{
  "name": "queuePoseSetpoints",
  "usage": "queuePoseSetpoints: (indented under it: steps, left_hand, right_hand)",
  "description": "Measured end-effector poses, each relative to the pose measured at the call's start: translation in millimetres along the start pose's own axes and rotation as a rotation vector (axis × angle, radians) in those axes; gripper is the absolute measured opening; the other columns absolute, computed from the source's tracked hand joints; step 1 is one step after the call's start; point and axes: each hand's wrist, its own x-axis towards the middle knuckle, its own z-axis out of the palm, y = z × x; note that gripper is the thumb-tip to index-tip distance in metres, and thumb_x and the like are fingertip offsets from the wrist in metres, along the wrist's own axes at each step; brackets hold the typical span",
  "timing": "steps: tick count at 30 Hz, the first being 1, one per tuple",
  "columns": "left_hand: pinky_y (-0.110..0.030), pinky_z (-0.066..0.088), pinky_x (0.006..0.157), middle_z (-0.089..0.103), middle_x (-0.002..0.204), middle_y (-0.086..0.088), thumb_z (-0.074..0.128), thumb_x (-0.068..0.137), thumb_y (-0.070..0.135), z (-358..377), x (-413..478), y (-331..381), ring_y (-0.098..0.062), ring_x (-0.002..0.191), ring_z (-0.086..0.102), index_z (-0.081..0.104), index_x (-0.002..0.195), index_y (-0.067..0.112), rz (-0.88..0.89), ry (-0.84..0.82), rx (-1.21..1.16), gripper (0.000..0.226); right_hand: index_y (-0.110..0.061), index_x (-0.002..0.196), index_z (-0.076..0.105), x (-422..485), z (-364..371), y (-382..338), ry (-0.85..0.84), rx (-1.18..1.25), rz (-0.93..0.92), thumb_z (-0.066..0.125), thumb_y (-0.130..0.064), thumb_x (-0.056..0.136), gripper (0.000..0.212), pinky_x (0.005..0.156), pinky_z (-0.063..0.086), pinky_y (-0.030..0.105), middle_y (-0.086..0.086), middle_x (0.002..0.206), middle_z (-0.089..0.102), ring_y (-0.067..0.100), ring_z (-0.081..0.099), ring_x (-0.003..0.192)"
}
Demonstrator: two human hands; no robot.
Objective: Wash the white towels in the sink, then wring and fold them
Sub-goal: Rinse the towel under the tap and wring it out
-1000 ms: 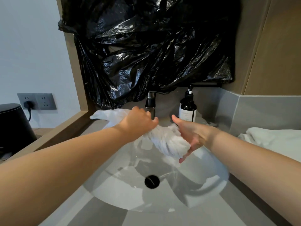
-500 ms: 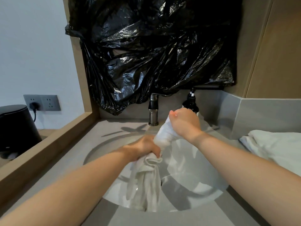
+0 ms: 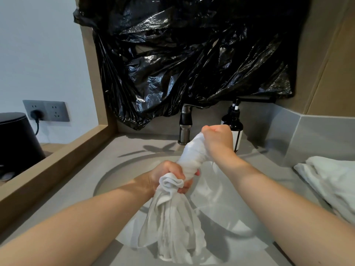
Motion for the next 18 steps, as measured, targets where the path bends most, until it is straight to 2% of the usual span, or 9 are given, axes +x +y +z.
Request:
queuePoseSetpoints:
  steps: [2,4,8,10,11,12,14,16,18]
  left_hand:
    - [-0.017,0.043,0.048,0.052,0.055,-0.006,0.089,0.036,0.022,-5,-1,2,-0.014,0.044,0.049,0.073,0.085,0.012,0.004,-0.064,0.007,0.053]
    - [-0.019,0.043,0.050,0.053,0.056,-0.005,0.086,0.039,0.021,-5,-3,2,-0.014,0.045,0.050,0.072,0.089,0.013,0.024,-0.048,0.044,0.052]
    - [-0.025,0.048,0.058,0.061,0.067,-0.007,0.070,0.056,0.014,8,-7,-1,-0.017,0.056,0.058,0.062,0.095,0.007,0.034,0.218,0.171,0.041]
    - [-0.029,0.052,0.070,0.067,0.076,-0.007,0.069,0.067,0.016,14,-5,-3,-0.018,0.068,0.064,0.067,0.090,0.003,0.093,0.343,0.344,0.026]
    - [-0.030,0.052,0.075,0.069,0.079,-0.006,0.069,0.071,0.019,15,-4,-4,-0.017,0.073,0.065,0.069,0.086,0.003,0.142,0.418,0.485,0.022]
    - [-0.029,0.051,0.075,0.070,0.080,-0.002,0.072,0.074,0.023,15,-3,-5,-0.015,0.075,0.065,0.071,0.082,0.008,0.190,0.506,0.640,0.017]
    - [-0.028,0.047,0.071,0.068,0.076,0.009,0.074,0.074,0.037,15,-1,-6,-0.010,0.073,0.064,0.065,0.079,0.025,0.254,0.698,0.930,0.016]
    - [-0.031,0.046,0.069,0.066,0.086,0.010,0.069,0.073,0.046,18,2,-5,-0.014,0.080,0.063,0.058,0.097,0.029,0.246,0.865,1.145,0.032]
    - [-0.030,0.042,0.068,0.066,0.097,0.004,0.064,0.082,0.039,23,5,-3,-0.022,0.086,0.062,0.050,0.118,0.023,0.176,1.065,1.403,0.041]
  right_hand:
    - [-0.018,0.048,0.021,3,3,1,-0.001,0.089,0.032,0.053,-0.009,0.082,0.048,0.058,0.018,0.032,0.000,0.050,0.019,0.021,0.019,0.056]
    - [-0.018,0.047,0.021,6,6,3,0.002,0.135,0.006,0.053,-0.007,0.082,0.048,0.058,0.017,0.032,-0.004,0.046,0.018,0.020,0.018,0.055]
    - [-0.021,0.047,0.018,5,4,15,-0.033,0.095,-0.130,0.051,-0.007,0.081,0.049,0.055,0.014,0.032,-0.010,0.040,0.012,0.017,0.016,0.053]
    - [-0.022,0.048,0.022,8,-5,16,-0.045,0.034,-0.174,0.049,-0.011,0.083,0.046,0.054,0.018,0.032,-0.011,0.042,0.020,0.017,0.021,0.053]
    - [-0.023,0.048,0.029,9,-12,13,-0.059,0.007,-0.175,0.047,-0.016,0.085,0.041,0.055,0.025,0.032,-0.009,0.047,0.032,0.018,0.028,0.054]
    - [-0.022,0.052,0.042,11,-18,10,-0.075,0.021,-0.117,0.046,-0.024,0.087,0.035,0.059,0.034,0.032,-0.004,0.055,0.045,0.019,0.039,0.058]
    - [-0.015,0.072,0.060,16,-31,9,-0.171,0.155,0.159,0.041,-0.040,0.094,0.039,0.072,0.045,0.034,0.004,0.074,0.061,0.022,0.056,0.072]
    - [-0.016,0.091,0.064,18,-41,19,-0.392,0.199,0.423,0.034,-0.058,0.095,0.052,0.077,0.049,0.042,0.009,0.094,0.066,0.029,0.063,0.087]
    - [-0.016,0.108,0.065,18,-44,30,-0.590,0.221,0.563,0.027,-0.070,0.091,0.068,0.077,0.051,0.047,0.016,0.108,0.065,0.039,0.063,0.097]
